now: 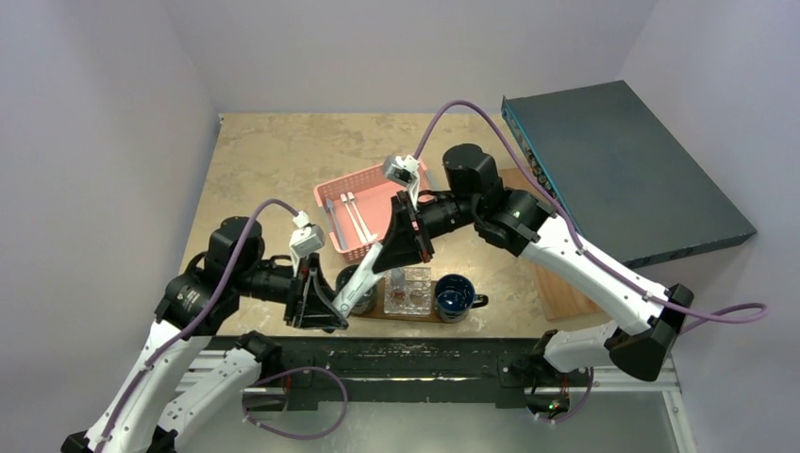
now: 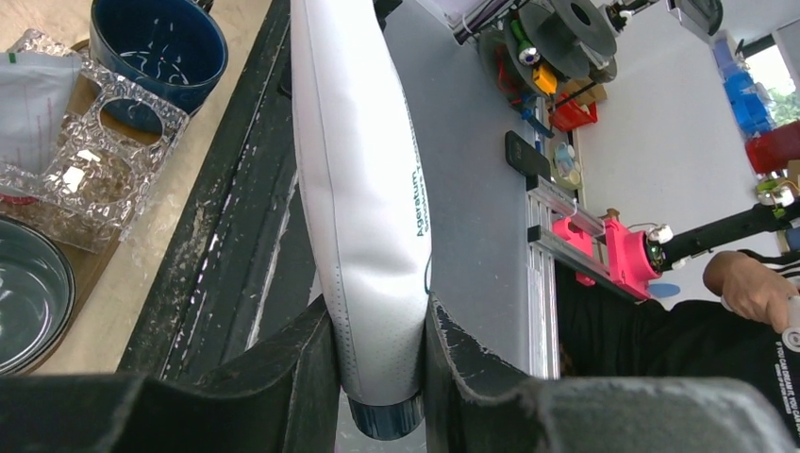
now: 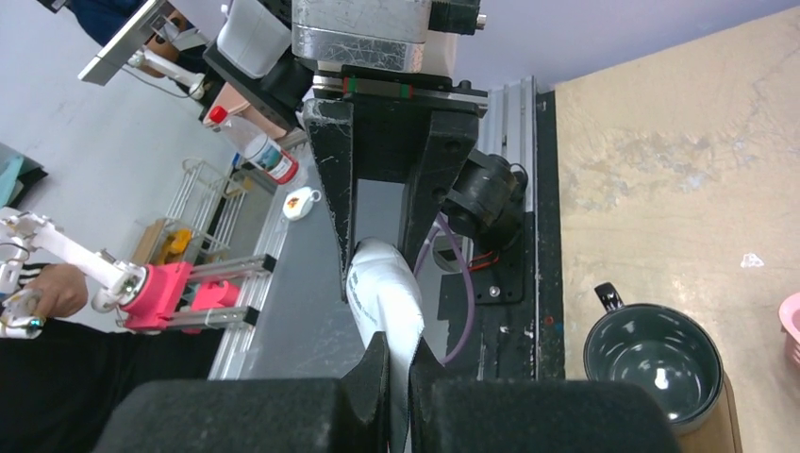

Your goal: Prepare toiletry sets of a toothbrush and toothpaste on the tray

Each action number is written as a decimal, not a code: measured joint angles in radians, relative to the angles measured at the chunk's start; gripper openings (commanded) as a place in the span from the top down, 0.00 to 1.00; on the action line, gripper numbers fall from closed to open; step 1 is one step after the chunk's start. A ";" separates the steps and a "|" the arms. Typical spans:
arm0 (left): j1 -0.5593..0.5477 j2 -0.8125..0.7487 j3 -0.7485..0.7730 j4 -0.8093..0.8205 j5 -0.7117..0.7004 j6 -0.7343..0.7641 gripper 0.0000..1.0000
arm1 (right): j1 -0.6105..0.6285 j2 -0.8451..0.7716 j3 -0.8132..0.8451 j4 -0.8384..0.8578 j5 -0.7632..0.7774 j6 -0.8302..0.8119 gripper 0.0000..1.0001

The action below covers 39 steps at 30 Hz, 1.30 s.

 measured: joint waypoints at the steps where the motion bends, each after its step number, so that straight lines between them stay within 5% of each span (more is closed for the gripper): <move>1: 0.000 0.002 0.000 -0.004 -0.002 0.001 0.56 | 0.000 -0.005 -0.007 0.005 0.002 0.000 1.00; 5: 0.000 0.025 0.000 0.007 -0.014 -0.006 0.43 | 0.006 -0.015 -0.021 0.009 0.009 -0.008 1.00; 12: 0.000 0.060 0.000 0.079 -0.018 -0.039 0.42 | 0.014 -0.014 -0.032 0.006 0.022 -0.007 1.00; 19: 0.000 0.084 0.000 0.128 -0.008 -0.060 0.96 | 0.014 -0.013 -0.031 0.014 0.035 0.002 1.00; 22: 0.000 0.089 0.000 0.131 -0.005 -0.058 1.00 | 0.010 -0.013 -0.033 0.013 0.039 0.004 1.00; 29: 0.000 0.088 0.000 0.130 -0.013 -0.056 0.58 | 0.010 -0.013 -0.034 0.011 0.045 0.010 1.00; 39: 0.000 0.085 0.001 0.129 -0.099 -0.056 0.43 | 0.032 -0.013 -0.032 -0.108 0.175 -0.031 1.00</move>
